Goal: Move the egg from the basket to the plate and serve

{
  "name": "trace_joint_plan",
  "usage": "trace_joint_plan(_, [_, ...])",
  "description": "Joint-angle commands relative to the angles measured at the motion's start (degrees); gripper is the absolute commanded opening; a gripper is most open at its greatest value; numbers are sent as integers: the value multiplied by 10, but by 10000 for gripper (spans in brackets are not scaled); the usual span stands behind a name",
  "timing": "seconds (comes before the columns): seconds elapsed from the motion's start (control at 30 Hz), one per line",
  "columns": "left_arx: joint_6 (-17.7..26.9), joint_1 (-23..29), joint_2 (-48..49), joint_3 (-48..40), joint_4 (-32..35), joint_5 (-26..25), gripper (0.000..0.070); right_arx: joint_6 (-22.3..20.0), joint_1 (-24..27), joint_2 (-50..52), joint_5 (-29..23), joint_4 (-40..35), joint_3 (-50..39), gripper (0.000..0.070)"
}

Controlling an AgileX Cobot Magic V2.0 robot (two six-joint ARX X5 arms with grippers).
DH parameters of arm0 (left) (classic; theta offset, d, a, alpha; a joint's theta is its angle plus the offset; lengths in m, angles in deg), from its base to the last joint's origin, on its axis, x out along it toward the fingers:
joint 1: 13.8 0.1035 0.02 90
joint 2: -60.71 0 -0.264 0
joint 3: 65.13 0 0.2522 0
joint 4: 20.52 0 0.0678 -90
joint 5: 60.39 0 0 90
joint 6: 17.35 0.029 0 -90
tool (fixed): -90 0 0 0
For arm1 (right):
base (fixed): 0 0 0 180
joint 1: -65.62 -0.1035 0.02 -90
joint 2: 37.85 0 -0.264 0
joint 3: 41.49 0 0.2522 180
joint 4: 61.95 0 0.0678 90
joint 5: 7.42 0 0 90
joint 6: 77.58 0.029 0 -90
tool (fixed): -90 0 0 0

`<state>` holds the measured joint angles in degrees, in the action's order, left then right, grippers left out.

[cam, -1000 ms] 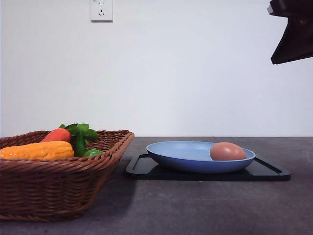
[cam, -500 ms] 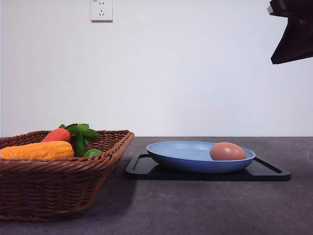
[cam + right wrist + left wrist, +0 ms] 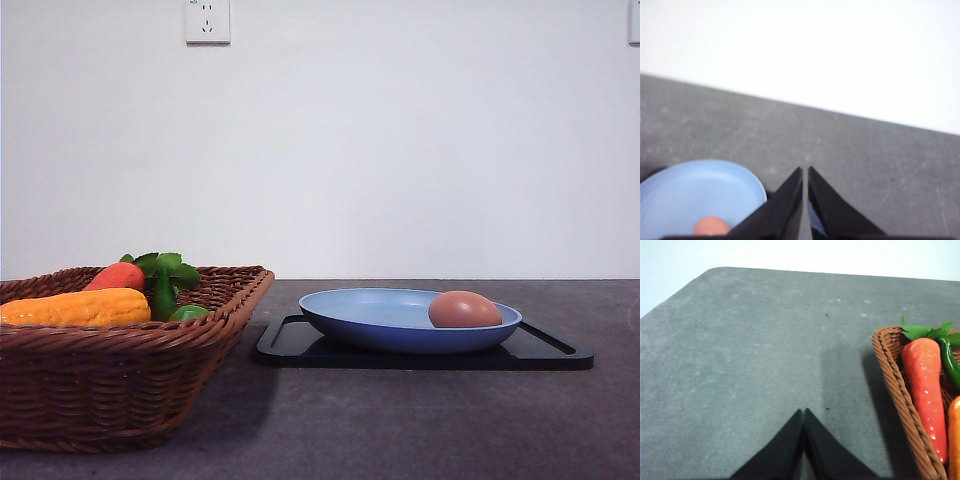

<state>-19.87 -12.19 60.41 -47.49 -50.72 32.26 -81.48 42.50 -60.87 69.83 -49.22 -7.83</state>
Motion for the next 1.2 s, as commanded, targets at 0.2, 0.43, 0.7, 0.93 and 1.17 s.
trace_joint_plan(0.2, [-1,0,1,-13,-5,-1,0,15,127,114,132,-40,-125,0])
trace_joint_plan(0.43, [-1,0,1,-13,-5,-1,0,66,185,171,143,-8,-180,0])
trace_joint_plan(0.7, [-1,0,1,-13,-5,-1,0,68,192,196,143,104,-189,0])
trace_joint_plan(0.93, [-1,0,1,-13,-5,-1,0,71,193,225,138,112,-188,0])
trace_joint_plan(1.17, [-1,0,1,-13,-5,-1,0,71,192,228,139,91,-188,0])
